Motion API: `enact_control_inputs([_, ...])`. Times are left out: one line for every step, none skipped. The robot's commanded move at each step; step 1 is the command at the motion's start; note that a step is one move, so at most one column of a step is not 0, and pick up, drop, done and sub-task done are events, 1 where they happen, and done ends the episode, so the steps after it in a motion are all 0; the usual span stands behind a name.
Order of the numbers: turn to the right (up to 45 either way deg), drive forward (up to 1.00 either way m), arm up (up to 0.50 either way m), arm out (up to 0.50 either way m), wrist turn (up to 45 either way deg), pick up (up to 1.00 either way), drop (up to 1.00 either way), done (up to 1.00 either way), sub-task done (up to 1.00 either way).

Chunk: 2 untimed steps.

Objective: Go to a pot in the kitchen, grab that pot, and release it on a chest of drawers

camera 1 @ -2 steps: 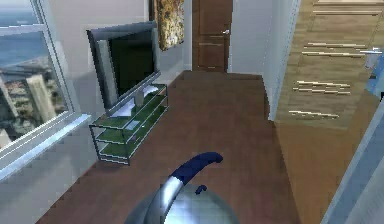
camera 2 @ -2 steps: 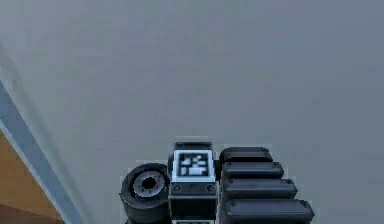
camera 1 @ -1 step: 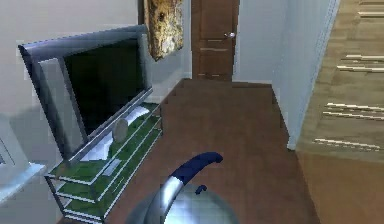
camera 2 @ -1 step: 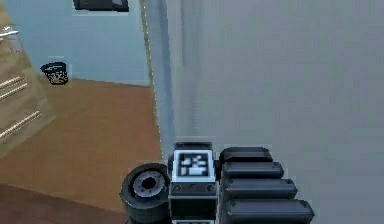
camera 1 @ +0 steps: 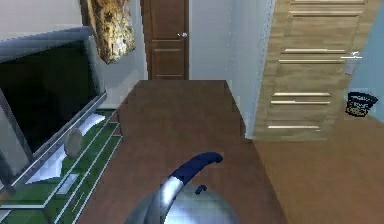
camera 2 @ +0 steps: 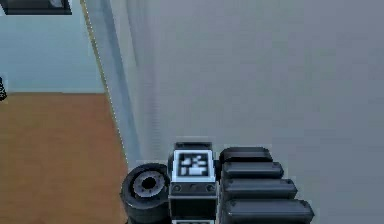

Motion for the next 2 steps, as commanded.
enact_control_inputs([0.0,0.35,0.00,0.00,0.0,0.00,0.00,0.00,0.00])
enact_control_inputs([-24.0,0.00,0.00,0.00,0.0,0.00,0.00,0.00,0.00])
